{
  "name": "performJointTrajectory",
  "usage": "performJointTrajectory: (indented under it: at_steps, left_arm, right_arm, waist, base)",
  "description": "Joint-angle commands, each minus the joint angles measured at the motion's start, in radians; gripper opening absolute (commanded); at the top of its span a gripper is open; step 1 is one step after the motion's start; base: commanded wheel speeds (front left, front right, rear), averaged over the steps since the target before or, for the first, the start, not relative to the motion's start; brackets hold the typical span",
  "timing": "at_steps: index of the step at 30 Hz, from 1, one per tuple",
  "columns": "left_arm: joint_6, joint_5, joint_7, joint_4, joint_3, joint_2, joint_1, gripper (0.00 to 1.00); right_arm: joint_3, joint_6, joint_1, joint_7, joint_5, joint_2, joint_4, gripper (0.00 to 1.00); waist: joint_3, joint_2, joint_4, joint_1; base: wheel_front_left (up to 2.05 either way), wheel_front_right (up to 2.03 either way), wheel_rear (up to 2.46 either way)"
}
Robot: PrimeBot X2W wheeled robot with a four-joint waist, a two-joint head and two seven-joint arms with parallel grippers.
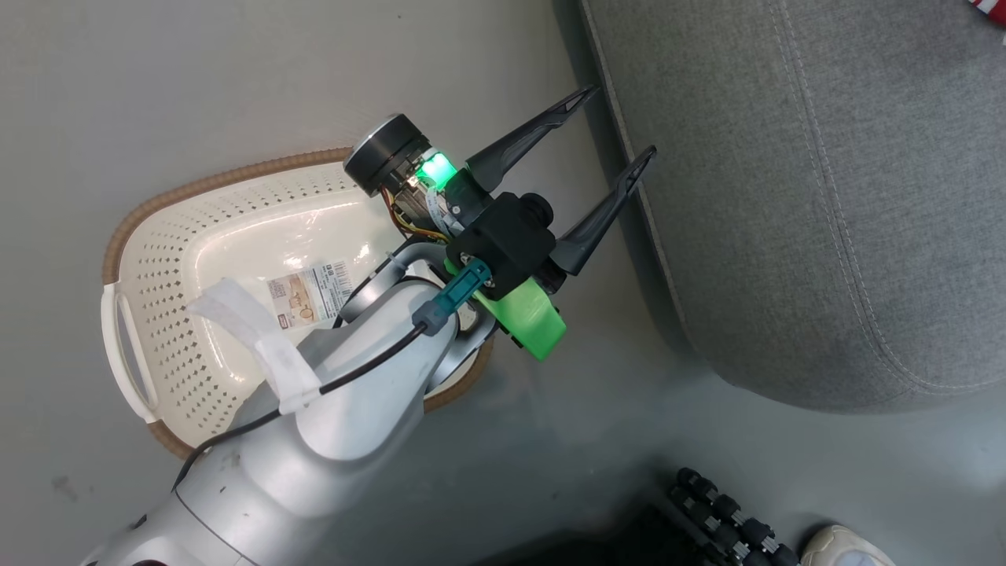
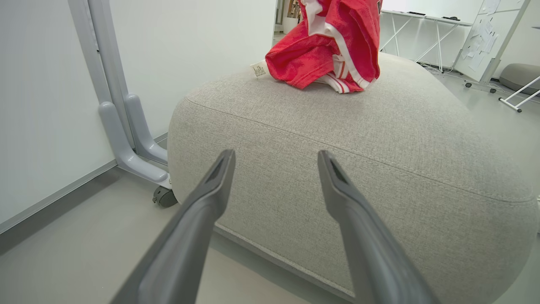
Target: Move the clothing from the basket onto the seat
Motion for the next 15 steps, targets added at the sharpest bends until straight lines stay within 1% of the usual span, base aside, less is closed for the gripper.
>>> performJointTrajectory:
  at_steps: [1,5,10,15]
  left_arm:
    - [-0.002,-0.004,0.000,0.000,0.001,0.008,-0.021,1.00]
    - [0.000,-0.007,0.001,-0.003,0.001,0.014,-0.027,1.00]
    - [0.005,-0.008,0.003,-0.006,0.001,0.024,-0.034,1.00]
    - [0.009,-0.012,0.002,-0.009,0.000,0.032,-0.035,1.00]
  right_arm:
    - [0.003,-0.001,0.003,0.000,-0.015,-0.004,0.026,0.00]
    - [0.011,-0.001,0.033,0.000,-0.047,-0.004,0.097,0.00]
    - [-0.003,-0.001,0.064,0.000,-0.067,0.023,0.173,0.00]
    - [-0.012,-0.001,0.101,0.000,-0.074,0.060,0.222,0.00]
  waist:
    - [0.012,-0.0001,-0.003,0.0000]
    - [0.033,-0.0001,-0.001,0.0000]
    - [0.057,-0.0001,0.005,0.0000]
    - [0.068,-0.0001,0.010,0.0000]
  base:
    - [0.00,0.00,0.00]
    - [0.00,0.00,0.00]
    - [0.00,0.00,0.00]
    - [0.00,0.00,0.00]
